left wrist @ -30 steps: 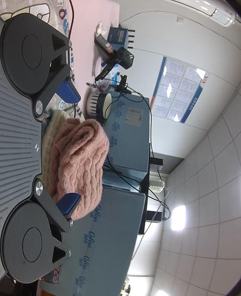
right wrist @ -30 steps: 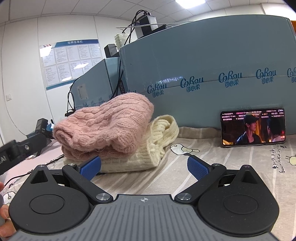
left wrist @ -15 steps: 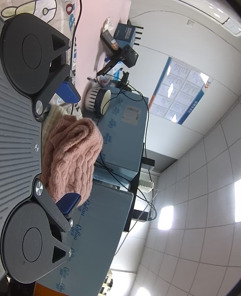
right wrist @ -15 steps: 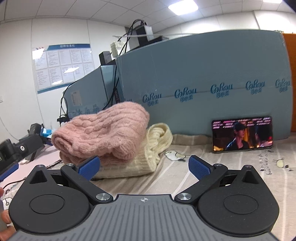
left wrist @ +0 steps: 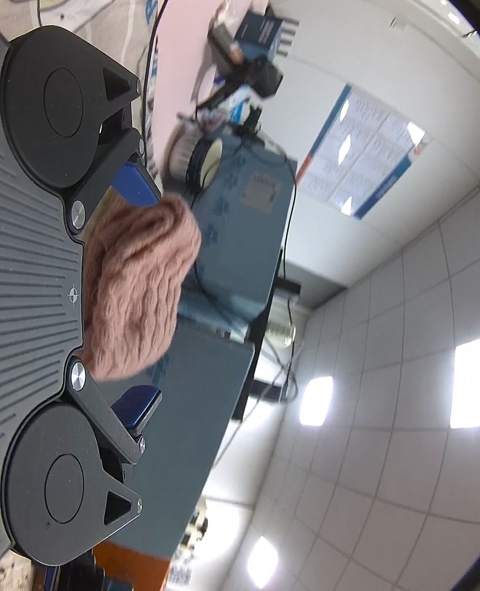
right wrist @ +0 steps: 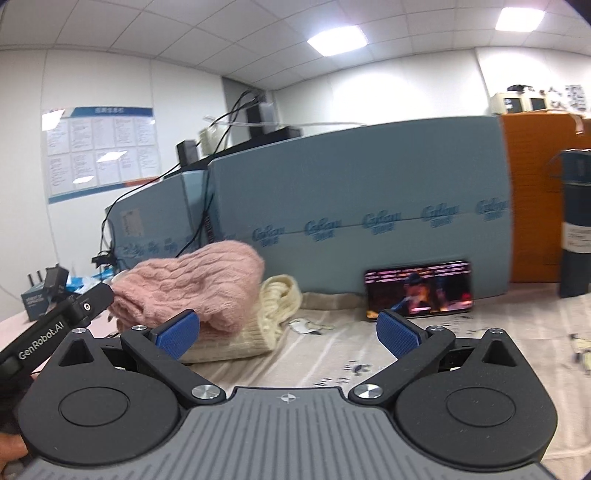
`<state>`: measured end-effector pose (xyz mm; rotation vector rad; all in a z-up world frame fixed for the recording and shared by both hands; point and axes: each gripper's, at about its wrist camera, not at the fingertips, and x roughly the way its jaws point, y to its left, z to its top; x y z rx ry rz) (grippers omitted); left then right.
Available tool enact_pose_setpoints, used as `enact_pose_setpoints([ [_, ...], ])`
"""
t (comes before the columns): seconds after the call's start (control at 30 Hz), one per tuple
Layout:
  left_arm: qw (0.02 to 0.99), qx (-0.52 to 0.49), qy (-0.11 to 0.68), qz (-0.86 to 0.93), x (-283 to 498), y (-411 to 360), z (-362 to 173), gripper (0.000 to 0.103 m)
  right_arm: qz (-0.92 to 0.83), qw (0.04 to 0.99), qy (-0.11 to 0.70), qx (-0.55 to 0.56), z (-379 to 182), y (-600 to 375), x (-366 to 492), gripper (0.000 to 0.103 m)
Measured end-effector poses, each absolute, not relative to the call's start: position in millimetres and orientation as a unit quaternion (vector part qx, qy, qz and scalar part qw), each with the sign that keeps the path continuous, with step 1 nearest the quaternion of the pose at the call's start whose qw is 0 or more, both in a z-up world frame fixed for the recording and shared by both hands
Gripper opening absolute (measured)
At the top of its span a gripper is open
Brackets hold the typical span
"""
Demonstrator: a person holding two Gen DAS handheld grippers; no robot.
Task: Fold clothes
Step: 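Turn both open tools away from the sweaters toward the brown leather jacket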
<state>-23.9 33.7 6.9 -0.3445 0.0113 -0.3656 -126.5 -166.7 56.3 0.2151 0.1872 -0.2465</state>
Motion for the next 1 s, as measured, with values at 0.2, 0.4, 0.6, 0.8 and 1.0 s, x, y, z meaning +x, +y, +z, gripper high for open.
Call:
enact_pose_setpoints([
  [0.2, 0.957, -0.157, -0.018, -0.245, -40, 17, 10, 0.103, -0.128, 0.984, 0.098, 0.081, 64, -171, -168, 0.103],
  [0.4, 0.937, -0.084, 0.015, -0.339, -66, -15, 20, 0.103, -0.193, 0.978, 0.061, 0.056, 68, -178, -224, 0.103],
  [0.6, 0.89, -0.022, 0.026, -0.454, -97, -61, 29, 0.103, -0.266, 0.961, 0.046, 0.062, 64, -207, -294, 0.103],
  [0.8, 0.827, -0.025, 0.055, -0.56, -117, -121, 45, 0.103, -0.394, 0.914, 0.077, 0.059, 42, -246, -361, 0.103],
  [1.0, 0.734, -0.068, 0.133, -0.663, -131, -193, 59, 0.103, -0.521, 0.845, 0.111, 0.042, 20, -300, -418, 0.103],
])
